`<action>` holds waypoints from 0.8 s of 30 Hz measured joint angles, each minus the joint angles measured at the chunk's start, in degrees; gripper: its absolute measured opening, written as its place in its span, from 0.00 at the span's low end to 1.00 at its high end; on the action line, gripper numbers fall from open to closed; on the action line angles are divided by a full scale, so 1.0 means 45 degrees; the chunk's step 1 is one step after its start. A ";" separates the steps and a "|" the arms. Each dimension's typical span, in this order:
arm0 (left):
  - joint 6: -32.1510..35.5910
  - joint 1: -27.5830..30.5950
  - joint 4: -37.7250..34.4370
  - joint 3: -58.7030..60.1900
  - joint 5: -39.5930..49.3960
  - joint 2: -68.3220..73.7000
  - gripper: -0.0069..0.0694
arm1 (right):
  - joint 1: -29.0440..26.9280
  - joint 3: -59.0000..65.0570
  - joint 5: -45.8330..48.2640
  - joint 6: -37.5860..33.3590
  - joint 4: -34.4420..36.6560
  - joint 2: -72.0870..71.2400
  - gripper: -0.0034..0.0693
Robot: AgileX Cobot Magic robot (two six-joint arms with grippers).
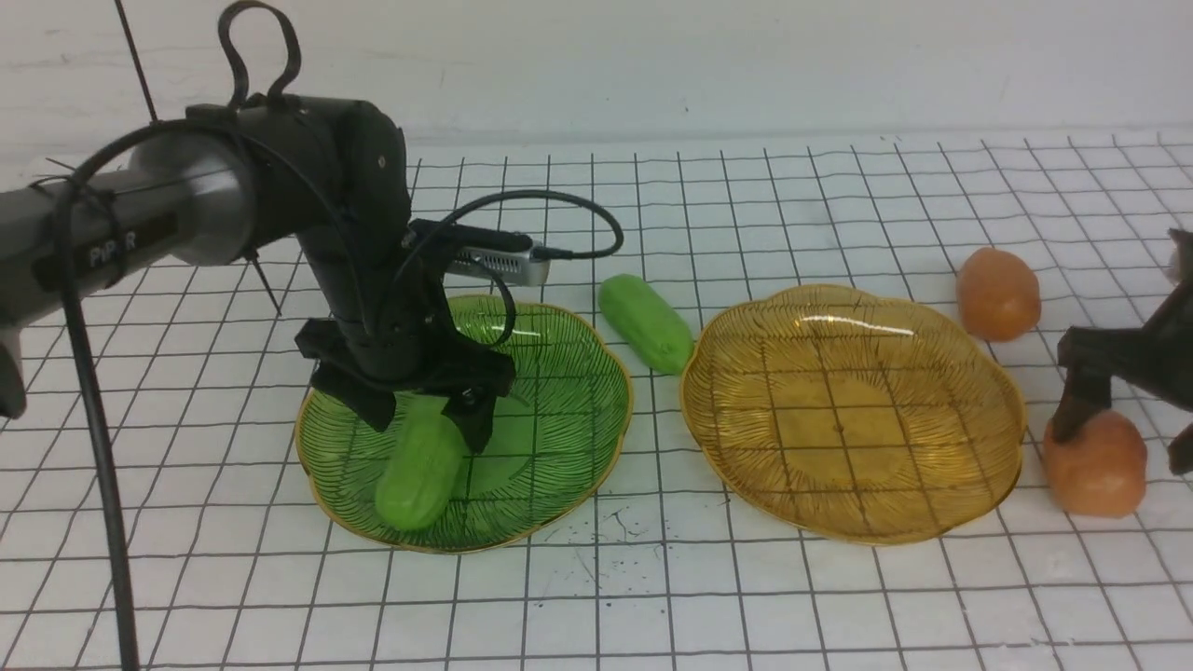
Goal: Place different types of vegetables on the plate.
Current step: 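Put the green cucumber next to the left plate into that plate, then put the potato onto the plate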
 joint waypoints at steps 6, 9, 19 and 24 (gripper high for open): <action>-0.0355 -0.0030 -0.0026 -0.1938 0.1159 0.0042 0.90 | 0.0000 -0.0091 -0.0066 -0.0535 -0.0240 0.0237 0.75; -0.0451 -0.0283 -0.0027 -0.3512 0.1286 0.0042 0.65 | -0.0027 -0.0777 0.0299 -0.0136 -0.1376 0.0237 0.76; -0.0890 -0.1160 -0.0990 -0.5764 -0.1573 0.0883 0.10 | 0.1019 -0.2968 0.0980 -0.0136 0.0956 -0.1975 0.76; -0.0984 -0.1408 -0.1369 -0.6143 -0.3030 0.2163 0.21 | 0.2519 -0.3016 0.1072 -0.1034 0.2234 -0.1639 0.76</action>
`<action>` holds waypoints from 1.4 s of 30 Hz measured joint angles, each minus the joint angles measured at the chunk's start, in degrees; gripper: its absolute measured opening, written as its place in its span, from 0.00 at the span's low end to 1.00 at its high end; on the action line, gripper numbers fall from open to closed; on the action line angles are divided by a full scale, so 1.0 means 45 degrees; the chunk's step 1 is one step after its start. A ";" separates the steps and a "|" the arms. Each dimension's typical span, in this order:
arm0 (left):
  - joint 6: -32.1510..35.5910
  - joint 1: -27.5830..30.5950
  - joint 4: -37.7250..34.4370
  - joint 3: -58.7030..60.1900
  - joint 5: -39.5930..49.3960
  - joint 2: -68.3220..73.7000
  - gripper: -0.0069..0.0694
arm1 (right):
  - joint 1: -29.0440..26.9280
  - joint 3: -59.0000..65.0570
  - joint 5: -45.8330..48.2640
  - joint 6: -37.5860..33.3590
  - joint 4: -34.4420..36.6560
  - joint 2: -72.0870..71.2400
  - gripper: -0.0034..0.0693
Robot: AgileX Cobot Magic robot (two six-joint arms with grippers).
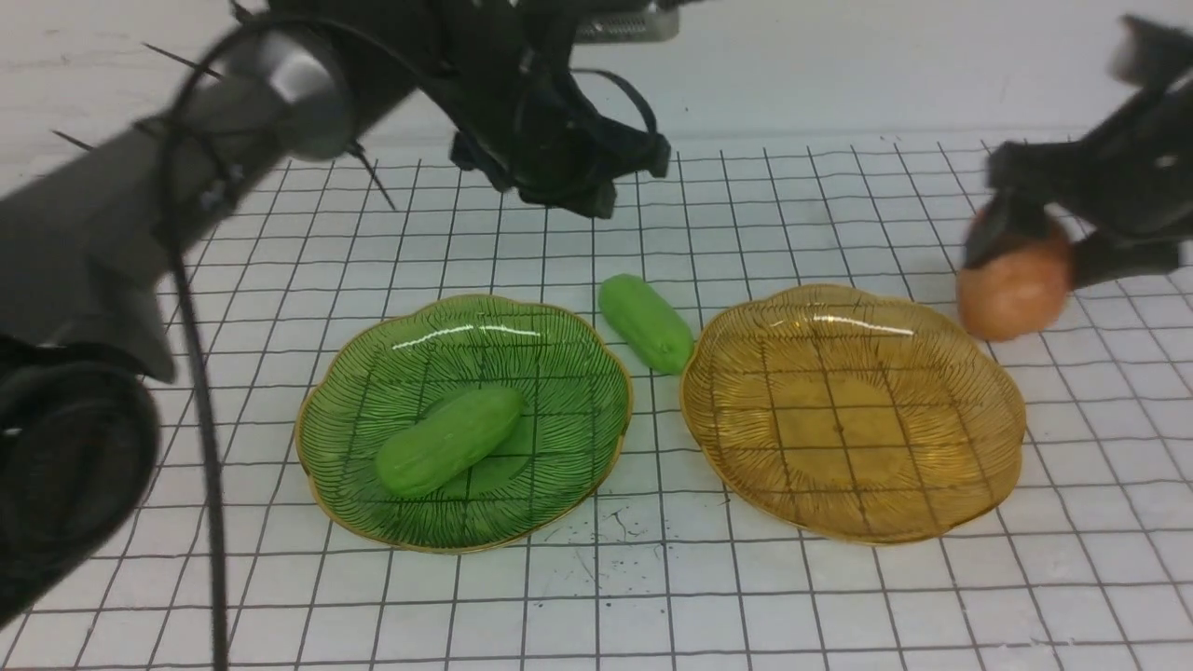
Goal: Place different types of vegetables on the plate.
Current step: 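Put the potato onto the plate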
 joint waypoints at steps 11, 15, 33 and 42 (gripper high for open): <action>-0.0700 -0.0082 -0.0299 -0.0346 -0.0903 0.2145 0.77 | 0.1448 0.0000 0.0009 -0.0596 -0.0538 0.1722 0.76; -0.0710 -0.0082 -0.0606 -0.0346 -0.1242 0.2507 0.86 | 0.1448 0.0000 0.0037 -0.0596 -0.0620 0.1877 0.76; -0.0583 -0.0122 -0.1316 -0.0453 -0.2298 0.3401 0.86 | 0.1448 0.0000 0.0416 0.0090 -0.1817 0.1877 0.84; -0.0544 -0.0122 -0.1359 -0.0453 -0.2464 0.3588 0.57 | 0.1448 0.0000 0.0664 0.0081 -0.1817 0.1877 0.84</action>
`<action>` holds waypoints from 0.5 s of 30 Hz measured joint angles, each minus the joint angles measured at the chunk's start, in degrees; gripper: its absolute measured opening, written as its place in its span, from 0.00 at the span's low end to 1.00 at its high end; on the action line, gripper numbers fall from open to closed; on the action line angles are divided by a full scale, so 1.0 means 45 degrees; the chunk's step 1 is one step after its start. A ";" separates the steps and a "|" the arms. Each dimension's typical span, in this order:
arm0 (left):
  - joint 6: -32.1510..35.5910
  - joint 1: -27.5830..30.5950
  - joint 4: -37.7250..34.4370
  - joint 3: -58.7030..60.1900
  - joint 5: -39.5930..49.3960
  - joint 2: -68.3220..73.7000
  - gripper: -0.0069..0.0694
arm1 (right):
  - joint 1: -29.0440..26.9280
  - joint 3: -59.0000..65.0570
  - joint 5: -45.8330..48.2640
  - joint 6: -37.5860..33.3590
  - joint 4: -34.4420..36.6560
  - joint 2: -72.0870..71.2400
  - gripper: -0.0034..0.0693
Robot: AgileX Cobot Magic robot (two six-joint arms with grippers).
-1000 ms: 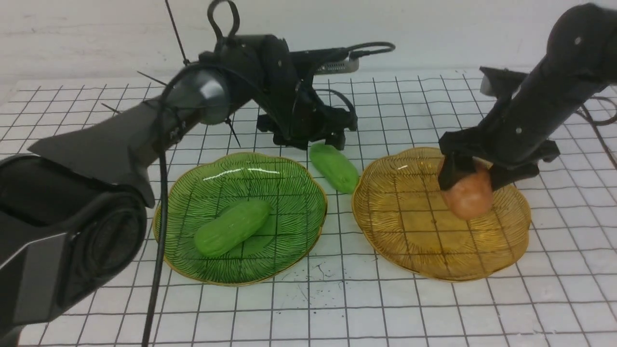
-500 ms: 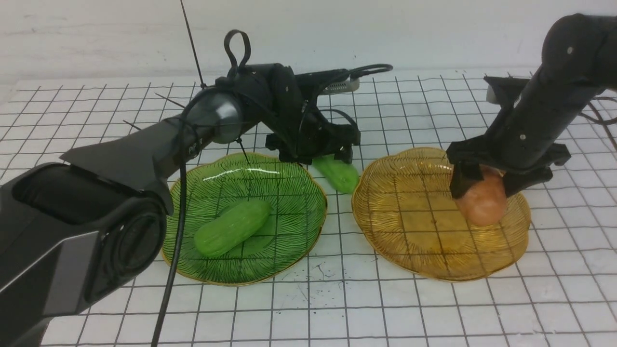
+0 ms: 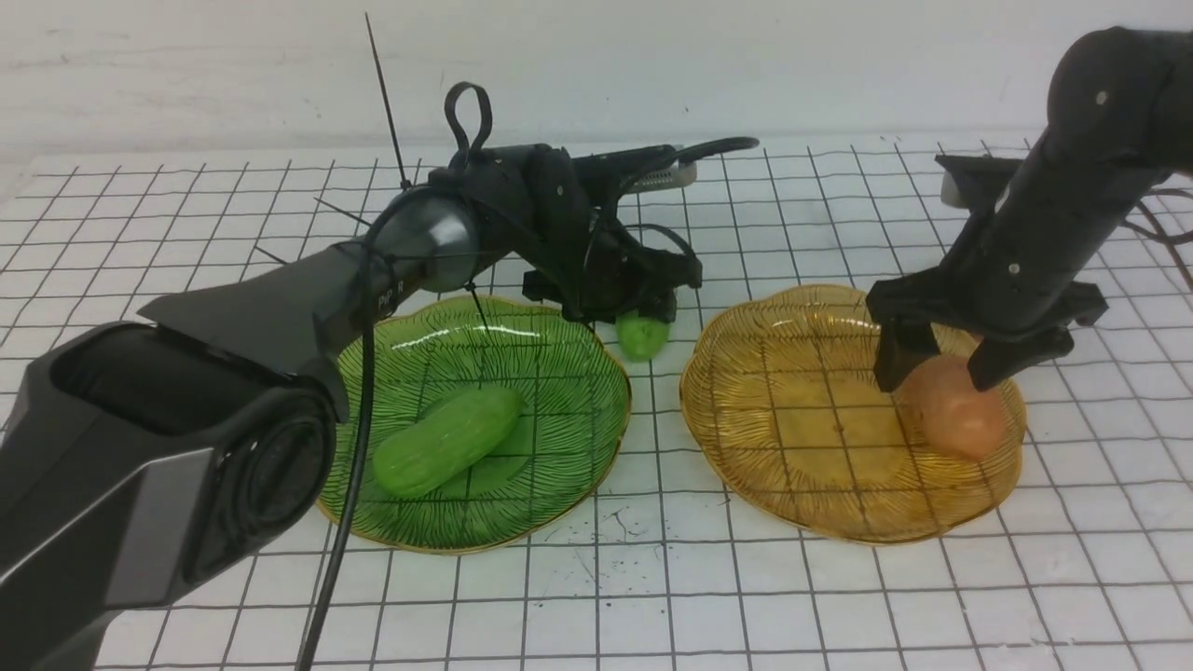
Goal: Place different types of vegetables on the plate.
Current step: 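Put the potato onto the plate, then put the green cucumber next to the left plate into that plate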
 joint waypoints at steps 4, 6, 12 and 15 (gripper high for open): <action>0.0024 0.0000 -0.0153 -0.0348 0.0097 0.0078 0.57 | 0.0000 -0.0024 0.0015 -0.0194 -0.0045 0.0000 0.84; 0.0072 0.0000 -0.0237 -0.0732 0.0360 0.0092 0.57 | 0.0000 -0.0096 0.0042 -0.0262 -0.0112 0.0000 0.84; 0.1006 0.0000 -0.0295 -0.2688 0.2274 -0.0151 0.57 | 0.0000 -0.1414 0.0700 -0.0307 -0.1338 0.0000 0.84; 0.2054 0.0000 0.0172 -0.3644 0.4152 -0.0636 0.57 | -0.0013 -0.2341 0.0809 -0.0194 -0.2455 0.0000 0.84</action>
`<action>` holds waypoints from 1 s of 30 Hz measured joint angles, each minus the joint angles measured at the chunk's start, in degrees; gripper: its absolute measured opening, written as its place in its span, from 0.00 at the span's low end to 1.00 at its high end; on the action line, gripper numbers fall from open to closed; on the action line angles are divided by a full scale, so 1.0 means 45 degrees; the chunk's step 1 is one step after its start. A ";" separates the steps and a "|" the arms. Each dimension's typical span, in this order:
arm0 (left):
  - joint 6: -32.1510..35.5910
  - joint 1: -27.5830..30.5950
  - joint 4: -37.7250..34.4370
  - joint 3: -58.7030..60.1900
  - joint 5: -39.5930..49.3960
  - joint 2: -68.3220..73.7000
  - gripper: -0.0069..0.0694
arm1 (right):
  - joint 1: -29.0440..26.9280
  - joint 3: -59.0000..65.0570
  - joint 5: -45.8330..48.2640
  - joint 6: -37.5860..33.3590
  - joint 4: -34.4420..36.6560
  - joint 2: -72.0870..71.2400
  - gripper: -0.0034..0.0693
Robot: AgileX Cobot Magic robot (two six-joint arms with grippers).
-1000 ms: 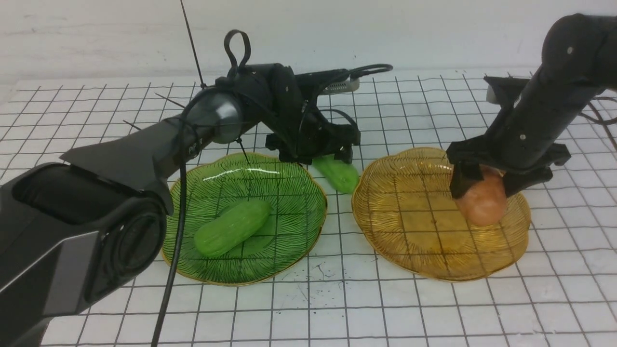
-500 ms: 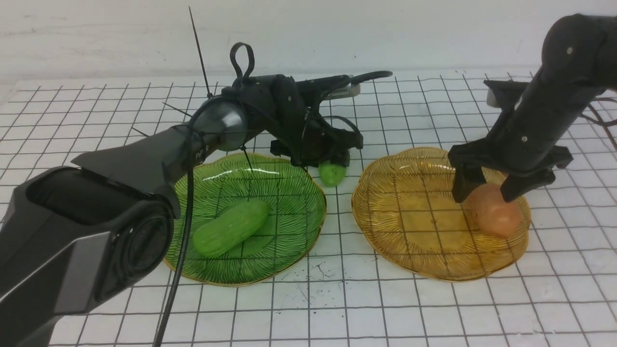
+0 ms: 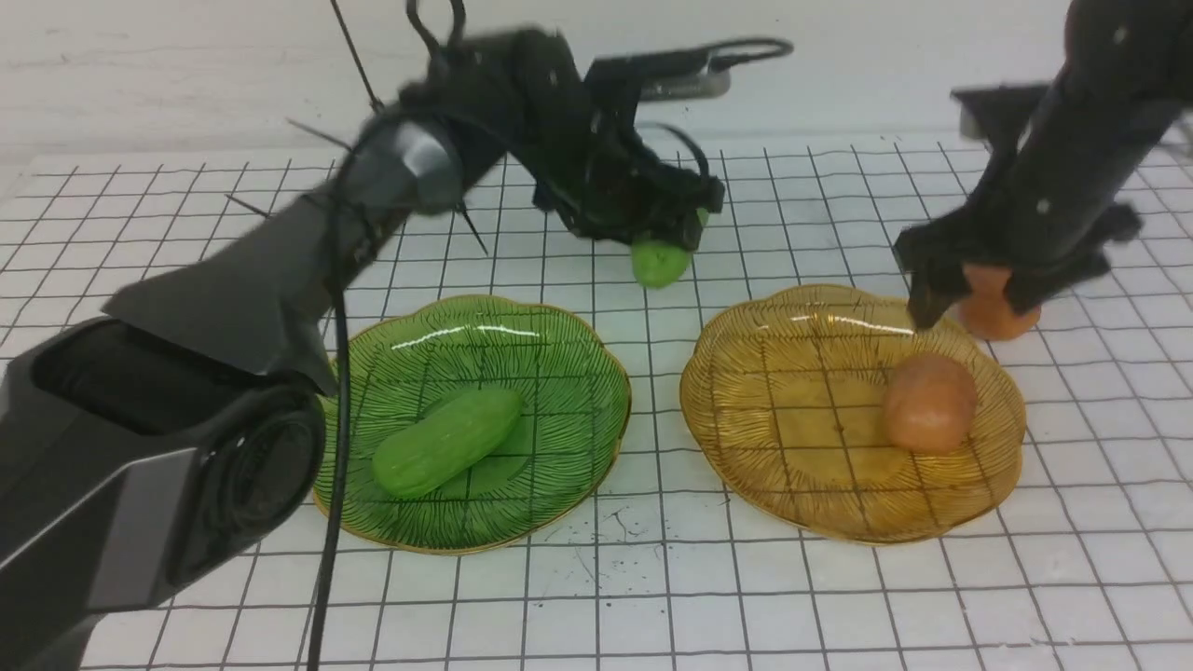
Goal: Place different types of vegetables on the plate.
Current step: 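Put the green cucumber next to the left plate into that plate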
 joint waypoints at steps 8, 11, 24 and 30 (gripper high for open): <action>0.0236 0.0990 0.2395 -0.0398 0.2793 -0.1029 0.57 | -0.1561 -0.1183 -0.0919 0.0570 0.0005 0.0052 0.84; -0.0272 0.1816 0.2373 0.0718 0.2793 -0.1346 0.57 | -0.2266 -0.1219 -0.1680 0.0570 0.0820 0.0492 0.84; 0.0764 0.2471 0.3595 0.6481 0.2820 -0.4793 0.57 | -0.2836 -0.1213 -0.4309 0.0088 0.1667 0.3194 0.84; 0.0796 0.2522 0.3678 0.6575 0.2796 -0.4280 0.57 | -0.2860 -0.1213 -0.5554 0.0099 0.1608 0.3929 0.84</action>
